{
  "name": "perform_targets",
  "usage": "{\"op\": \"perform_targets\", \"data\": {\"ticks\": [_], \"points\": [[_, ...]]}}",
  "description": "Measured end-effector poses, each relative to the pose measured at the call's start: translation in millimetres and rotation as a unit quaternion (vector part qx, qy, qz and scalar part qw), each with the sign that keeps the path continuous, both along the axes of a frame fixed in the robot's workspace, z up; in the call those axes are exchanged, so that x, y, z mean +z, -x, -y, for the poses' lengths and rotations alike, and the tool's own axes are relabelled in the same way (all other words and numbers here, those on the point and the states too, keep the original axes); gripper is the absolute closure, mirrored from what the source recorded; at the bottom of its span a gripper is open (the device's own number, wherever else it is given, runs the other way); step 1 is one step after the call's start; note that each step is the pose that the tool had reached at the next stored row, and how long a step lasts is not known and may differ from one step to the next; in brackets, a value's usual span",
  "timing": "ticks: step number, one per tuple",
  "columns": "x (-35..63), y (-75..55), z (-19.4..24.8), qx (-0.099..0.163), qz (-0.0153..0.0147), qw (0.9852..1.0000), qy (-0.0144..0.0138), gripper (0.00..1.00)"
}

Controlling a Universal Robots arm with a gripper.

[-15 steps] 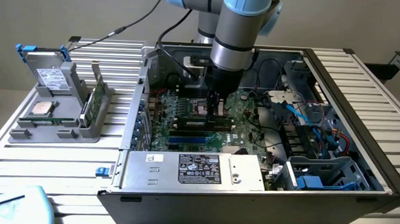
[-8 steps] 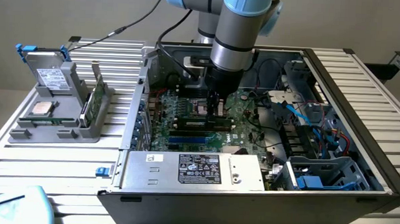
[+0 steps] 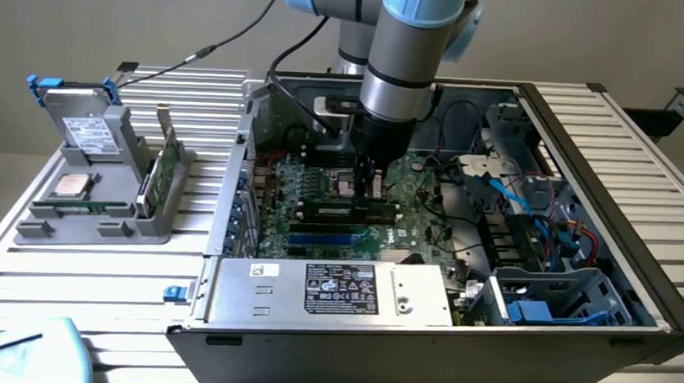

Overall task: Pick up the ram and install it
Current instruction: 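Insert the ram into the slot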

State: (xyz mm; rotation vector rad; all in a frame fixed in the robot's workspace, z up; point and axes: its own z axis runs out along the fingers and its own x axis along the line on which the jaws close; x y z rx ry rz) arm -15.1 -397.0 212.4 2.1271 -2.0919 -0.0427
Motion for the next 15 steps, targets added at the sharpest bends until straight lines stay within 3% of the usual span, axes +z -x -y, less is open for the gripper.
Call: {"op": "perform_targets", "data": {"ticks": [3, 6, 7, 9, 11, 12, 15], "points": [[0.0, 0.0, 0.0, 0.000, 0.0001, 1.0000, 0.0000, 0.78], [0.0, 0.0, 0.0, 0.000, 0.0002, 1.0000, 0.0000, 0.60], [0.0, -0.1, 0.0, 0.000, 0.0001, 1.0000, 0.0000, 0.60], [0.0, -0.1, 0.0, 0.000, 0.0001, 1.0000, -0.0001, 0.49], [1.1, -0.1, -0.2, 0.000, 0.0001, 1.0000, 0.0000, 0.49], [2.8, -0.1, -0.3, 0.000, 0.0002, 1.0000, -0.0001, 0.42], [13.4, 0.0, -0.6, 0.000, 0.0003, 1.0000, 0.0000, 0.42]]}}
